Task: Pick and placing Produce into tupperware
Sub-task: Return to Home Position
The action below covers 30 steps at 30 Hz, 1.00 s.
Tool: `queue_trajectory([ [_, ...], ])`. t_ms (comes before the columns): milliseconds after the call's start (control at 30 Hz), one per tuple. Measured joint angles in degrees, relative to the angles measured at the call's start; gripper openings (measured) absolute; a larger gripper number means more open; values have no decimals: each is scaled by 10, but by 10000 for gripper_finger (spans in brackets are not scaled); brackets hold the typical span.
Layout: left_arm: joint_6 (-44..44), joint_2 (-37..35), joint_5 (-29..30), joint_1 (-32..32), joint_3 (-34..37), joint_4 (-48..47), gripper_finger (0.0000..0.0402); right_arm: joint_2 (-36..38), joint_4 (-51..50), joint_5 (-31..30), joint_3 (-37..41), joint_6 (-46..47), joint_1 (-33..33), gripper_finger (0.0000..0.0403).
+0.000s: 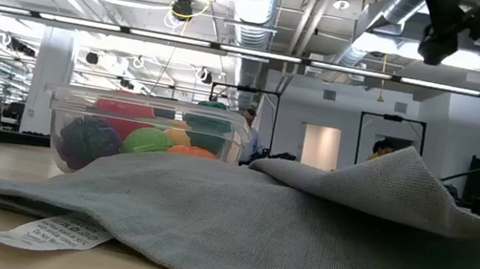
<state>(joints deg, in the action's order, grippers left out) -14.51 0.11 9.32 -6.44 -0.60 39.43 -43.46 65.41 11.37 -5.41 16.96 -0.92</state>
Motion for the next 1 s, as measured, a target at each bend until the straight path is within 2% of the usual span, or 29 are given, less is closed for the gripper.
queue_trajectory([
  [200, 9, 1, 24, 0, 0, -40, 308, 0, 40, -13, 42, 13, 5, 245],
  [367, 29, 1, 62, 0, 0, -83, 308, -1, -12, -10, 51, 36, 1, 245],
  [533, 32, 1, 67, 0, 1, -74, 308, 1, -9, 26, 51, 12, -31, 245],
  [633, 52, 1, 70, 0, 1, -74, 308, 44, 16, 89, 51, -10, -65, 245],
  [733, 63, 1, 70, 0, 1, -74, 308, 94, -57, 127, 51, 22, -109, 245],
  [800, 66, 1, 70, 0, 1, -75, 308, 125, -67, 154, 51, 26, -118, 245],
  [1000, 73, 1, 75, 0, 2, -90, 308, 225, -169, 184, 51, 36, -124, 245],
])
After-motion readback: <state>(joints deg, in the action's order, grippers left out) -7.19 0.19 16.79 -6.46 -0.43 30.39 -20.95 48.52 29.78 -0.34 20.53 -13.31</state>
